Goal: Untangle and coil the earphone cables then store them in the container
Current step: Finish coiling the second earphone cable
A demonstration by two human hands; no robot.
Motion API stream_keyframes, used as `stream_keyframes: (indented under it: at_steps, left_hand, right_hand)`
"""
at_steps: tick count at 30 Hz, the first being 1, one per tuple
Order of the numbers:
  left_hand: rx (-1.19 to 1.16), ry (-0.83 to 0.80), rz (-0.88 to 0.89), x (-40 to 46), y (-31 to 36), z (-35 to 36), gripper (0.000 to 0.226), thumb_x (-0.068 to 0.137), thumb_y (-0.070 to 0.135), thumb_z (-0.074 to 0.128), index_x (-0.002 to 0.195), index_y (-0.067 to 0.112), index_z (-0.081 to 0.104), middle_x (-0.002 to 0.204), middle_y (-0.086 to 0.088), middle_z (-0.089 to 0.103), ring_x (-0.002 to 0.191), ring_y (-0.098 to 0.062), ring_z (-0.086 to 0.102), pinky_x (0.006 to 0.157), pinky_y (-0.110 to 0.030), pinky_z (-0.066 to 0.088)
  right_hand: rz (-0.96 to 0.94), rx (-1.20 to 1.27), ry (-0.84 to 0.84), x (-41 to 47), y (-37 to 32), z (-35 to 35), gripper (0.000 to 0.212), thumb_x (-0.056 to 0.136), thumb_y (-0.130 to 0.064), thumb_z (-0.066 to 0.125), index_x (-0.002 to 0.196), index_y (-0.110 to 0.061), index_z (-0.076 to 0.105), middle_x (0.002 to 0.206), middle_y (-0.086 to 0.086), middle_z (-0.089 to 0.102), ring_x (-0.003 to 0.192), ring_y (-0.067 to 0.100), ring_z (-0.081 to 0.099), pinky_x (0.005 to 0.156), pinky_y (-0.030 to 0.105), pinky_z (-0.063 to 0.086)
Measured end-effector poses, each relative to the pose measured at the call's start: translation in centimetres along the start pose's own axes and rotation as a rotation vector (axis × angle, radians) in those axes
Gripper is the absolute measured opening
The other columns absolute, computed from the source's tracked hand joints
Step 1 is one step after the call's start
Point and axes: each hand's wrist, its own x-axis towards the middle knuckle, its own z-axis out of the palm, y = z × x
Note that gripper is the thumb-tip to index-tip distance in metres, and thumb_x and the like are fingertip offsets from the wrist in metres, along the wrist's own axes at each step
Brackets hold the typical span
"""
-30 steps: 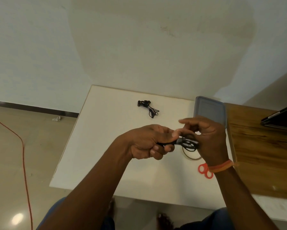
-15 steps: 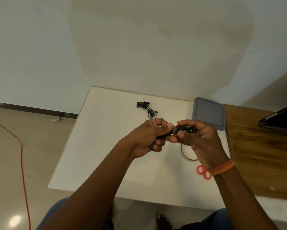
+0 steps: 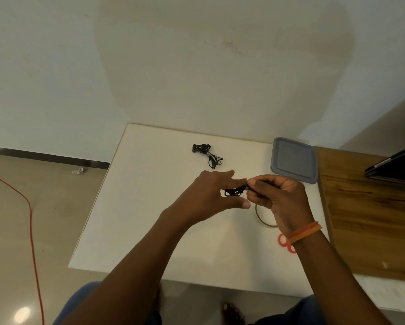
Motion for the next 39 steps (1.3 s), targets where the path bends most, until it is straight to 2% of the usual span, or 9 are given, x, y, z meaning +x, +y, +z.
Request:
stream_keyframes:
  at_steps: [2,4,6,11,22,29,35,37,39]
  left_hand:
    - [0.338,0.105,0.108,0.1,-0.5,0.4,0.034,0.087,0.043,0.066,0.119,0.032,0.069,0.120,-0.002,0.069,0.121,-0.022,0.057,0.089,-0.041,0.051]
    - [0.488,0.218,0.214,0.3,-0.7,0.7,0.028,0.087,0.037,0.058,0.104,0.022,0.074,0.097,-0.001,0.072,0.097,-0.026,0.063,0.072,-0.041,0.053]
    - [0.459,0.256,0.253,0.4,-0.7,1.0,0.024,0.088,0.030,0.055,0.098,0.016,0.073,0.084,0.001,0.070,0.080,-0.022,0.060,0.065,-0.040,0.051]
    - [0.367,0.375,0.279,0.6,-0.4,1.6,0.020,0.084,0.016,0.059,0.097,0.013,0.075,0.083,0.001,0.073,0.069,-0.019,0.064,0.060,-0.038,0.053]
    - [0.281,0.482,0.240,0.5,0.2,1.0,0.009,0.078,0.023,0.066,0.078,0.020,0.074,0.064,0.008,0.067,0.056,-0.010,0.058,0.052,-0.034,0.049]
    - [0.204,0.506,-0.319,1.3,-3.0,0.2,0.027,0.070,0.040,0.056,0.061,0.014,0.060,0.056,0.002,0.065,0.057,-0.018,0.062,0.055,-0.040,0.052]
    - [-0.002,0.759,-0.474,1.8,-7.4,-0.1,0.029,0.085,0.021,0.059,0.058,0.012,0.053,0.045,0.005,0.047,0.045,-0.009,0.041,0.052,-0.026,0.033]
    - [-0.141,0.793,-0.553,1.7,-8.4,0.1,0.012,0.087,0.021,0.065,0.081,0.018,0.075,0.058,0.003,0.063,0.057,-0.008,0.053,0.063,-0.026,0.043]
    - [-0.220,0.791,-0.575,1.6,-8.9,0.4,0.019,0.087,0.023,0.070,0.102,0.013,0.076,0.074,-0.006,0.071,0.071,-0.020,0.062,0.076,-0.030,0.050]
  right_hand:
    - [0.037,0.015,0.001,-0.1,0.2,0.5,0.014,0.082,-0.002,0.069,0.094,0.003,0.070,0.084,0.017,0.075,0.072,0.030,0.073,0.063,0.026,0.059]
    - [0.070,0.056,-0.004,0.0,0.3,0.9,0.014,0.082,-0.003,0.069,0.094,0.004,0.070,0.086,0.017,0.075,0.076,0.029,0.073,0.063,0.026,0.059]
    - [0.080,0.073,0.002,0.2,0.1,1.1,0.015,0.082,-0.005,0.069,0.094,0.004,0.070,0.085,0.017,0.075,0.074,0.027,0.073,0.062,0.026,0.059]
    - [0.054,-0.017,0.022,0.8,0.4,1.0,0.017,0.083,-0.012,0.071,0.094,0.001,0.072,0.077,0.014,0.073,0.057,0.021,0.065,0.053,0.026,0.056]
    - [0.203,-0.037,-0.067,1.7,0.3,1.7,0.047,0.076,-0.050,0.065,0.077,-0.003,0.065,0.058,0.008,0.056,0.046,0.017,0.047,0.042,0.024,0.039]
    - [0.313,-0.050,0.175,4.0,1.6,-1.2,0.050,0.092,-0.052,0.055,0.101,-0.005,0.070,0.077,0.009,0.067,0.063,0.018,0.058,0.055,0.030,0.052]
    - [0.399,0.167,0.389,6.0,3.5,-4.1,0.041,0.094,-0.035,0.060,0.109,0.002,0.052,0.081,0.019,0.060,0.069,0.027,0.062,0.056,0.038,0.055]
    - [0.390,0.184,0.427,6.5,3.7,-4.5,0.039,0.095,-0.033,0.060,0.107,0.003,0.049,0.082,0.022,0.059,0.069,0.032,0.064,0.053,0.040,0.058]
    - [0.376,0.174,0.438,6.9,3.8,-4.6,0.041,0.094,-0.032,0.061,0.106,0.004,0.048,0.083,0.024,0.061,0.068,0.035,0.066,0.053,0.040,0.059]
